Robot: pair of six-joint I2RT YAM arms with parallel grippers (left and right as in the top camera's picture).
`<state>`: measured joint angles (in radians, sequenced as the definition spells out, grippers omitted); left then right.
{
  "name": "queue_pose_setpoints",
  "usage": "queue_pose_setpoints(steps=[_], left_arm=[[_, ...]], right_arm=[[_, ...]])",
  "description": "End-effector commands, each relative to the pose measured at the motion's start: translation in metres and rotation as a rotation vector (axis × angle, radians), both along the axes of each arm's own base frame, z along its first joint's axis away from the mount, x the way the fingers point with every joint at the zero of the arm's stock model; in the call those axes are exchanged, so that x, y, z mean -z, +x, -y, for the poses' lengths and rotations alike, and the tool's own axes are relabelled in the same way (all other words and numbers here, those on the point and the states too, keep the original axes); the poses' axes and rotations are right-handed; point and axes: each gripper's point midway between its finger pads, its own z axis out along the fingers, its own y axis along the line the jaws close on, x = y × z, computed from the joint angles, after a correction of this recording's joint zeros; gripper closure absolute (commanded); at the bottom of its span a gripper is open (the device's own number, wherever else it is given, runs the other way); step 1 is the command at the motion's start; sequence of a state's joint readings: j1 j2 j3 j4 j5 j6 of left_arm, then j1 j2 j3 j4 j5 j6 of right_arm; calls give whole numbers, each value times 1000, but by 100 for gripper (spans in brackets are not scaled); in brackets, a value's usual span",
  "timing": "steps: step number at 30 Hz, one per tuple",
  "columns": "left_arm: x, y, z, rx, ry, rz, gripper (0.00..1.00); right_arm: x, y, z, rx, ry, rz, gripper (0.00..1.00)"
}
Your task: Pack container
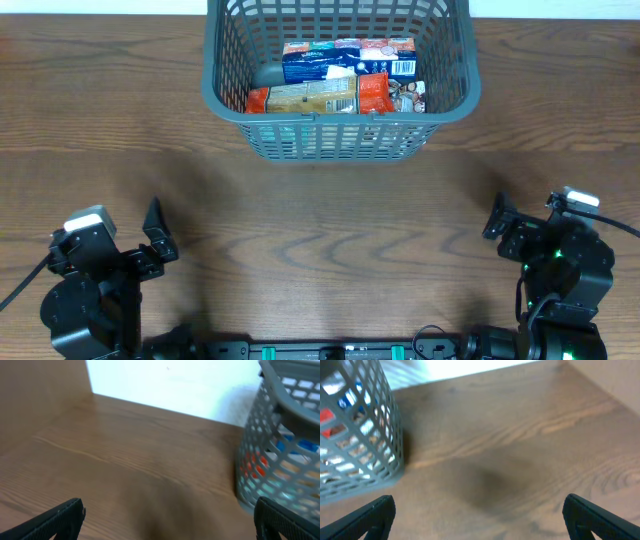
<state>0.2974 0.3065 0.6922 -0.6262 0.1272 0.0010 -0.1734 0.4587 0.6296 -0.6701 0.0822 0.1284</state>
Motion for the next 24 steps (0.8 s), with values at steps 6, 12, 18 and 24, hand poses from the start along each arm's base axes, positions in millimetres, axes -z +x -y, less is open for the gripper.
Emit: queue_pose_setpoints(steps=[6,12,18,24], left_arm=[[1,5,29,166,-12,9,0],[9,6,69,388,-6,-7,0],[6,3,91,506,11,5,0],[1,1,105,592,40,32,0]], right_arm=[[15,-8,1,64,82,-37,1],[14,-8,4,82,71,-35,1],[12,-8,9,105,55,-27,1],[8,-7,12,113,34,-12,1]])
